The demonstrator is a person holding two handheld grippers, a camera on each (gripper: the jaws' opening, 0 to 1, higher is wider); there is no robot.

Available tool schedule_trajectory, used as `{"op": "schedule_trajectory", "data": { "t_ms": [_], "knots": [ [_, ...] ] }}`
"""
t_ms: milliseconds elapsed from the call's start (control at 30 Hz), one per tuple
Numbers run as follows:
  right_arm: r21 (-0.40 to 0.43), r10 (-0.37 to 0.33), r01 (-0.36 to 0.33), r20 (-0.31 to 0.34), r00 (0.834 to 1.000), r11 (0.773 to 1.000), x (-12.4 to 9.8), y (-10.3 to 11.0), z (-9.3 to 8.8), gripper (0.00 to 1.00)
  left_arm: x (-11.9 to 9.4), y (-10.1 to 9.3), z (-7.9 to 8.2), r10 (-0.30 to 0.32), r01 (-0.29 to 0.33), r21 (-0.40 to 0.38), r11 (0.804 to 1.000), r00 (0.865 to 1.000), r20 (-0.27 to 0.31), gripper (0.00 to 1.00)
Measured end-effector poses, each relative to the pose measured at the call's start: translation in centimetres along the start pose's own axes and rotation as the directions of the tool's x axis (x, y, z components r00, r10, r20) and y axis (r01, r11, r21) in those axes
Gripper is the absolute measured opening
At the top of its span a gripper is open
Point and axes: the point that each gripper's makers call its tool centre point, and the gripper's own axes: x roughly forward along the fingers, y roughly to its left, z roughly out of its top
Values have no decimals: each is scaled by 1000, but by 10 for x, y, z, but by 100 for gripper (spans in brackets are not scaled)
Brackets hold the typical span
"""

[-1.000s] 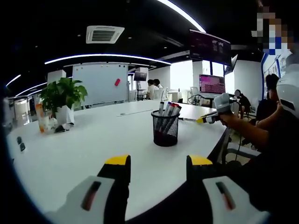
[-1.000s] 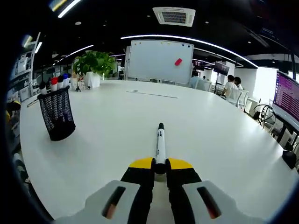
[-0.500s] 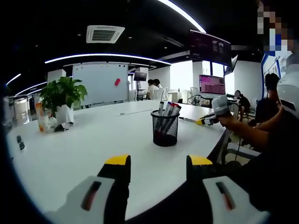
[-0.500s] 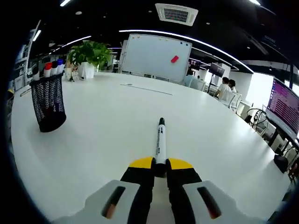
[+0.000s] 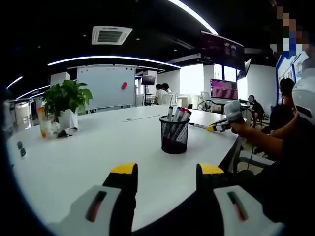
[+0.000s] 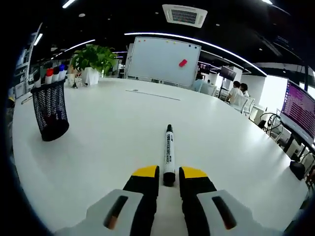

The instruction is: Pick up the whiteboard markers from the pen holder and place them facing the whiteboard neatly

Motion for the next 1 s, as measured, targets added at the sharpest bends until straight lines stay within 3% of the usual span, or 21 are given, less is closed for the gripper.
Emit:
{"op": "schedule_trajectory", "data": {
  "t_ms": [367,433,500,600,667,733,800,1000],
  "knots": [
    [83,60,-59,-10,998,995,-2,1,-5,29,1,-6,9,-19,19,7,1000,1000,15,49],
    [90,92,-92,-4,996,992,-2,4,-4,33,1,-6,8,-19,19,9,1000,1000,11,49],
    [89,83,-82,-2,997,993,-3,1,-2,40,1,-6,8,-17,17,12,1000,1000,7,49],
    [65,95,-98,43,995,993,-5,1,8,50,0,-5,9,-13,13,10,1000,1000,13,49],
    [95,132,-139,82,988,986,-6,6,15,47,-1,-4,9,-10,10,11,1000,1000,15,49],
    [187,158,-206,244,957,960,-18,7,41,48,-1,-4,10,-10,10,13,1000,1000,17,49],
    [166,164,-209,247,955,964,-20,5,43,58,-1,-4,10,-8,8,14,1000,1000,18,49],
    [146,163,-208,275,948,967,-21,-4,56,61,-3,-3,10,-1,1,26,1000,1000,15,49]
  ]
}}
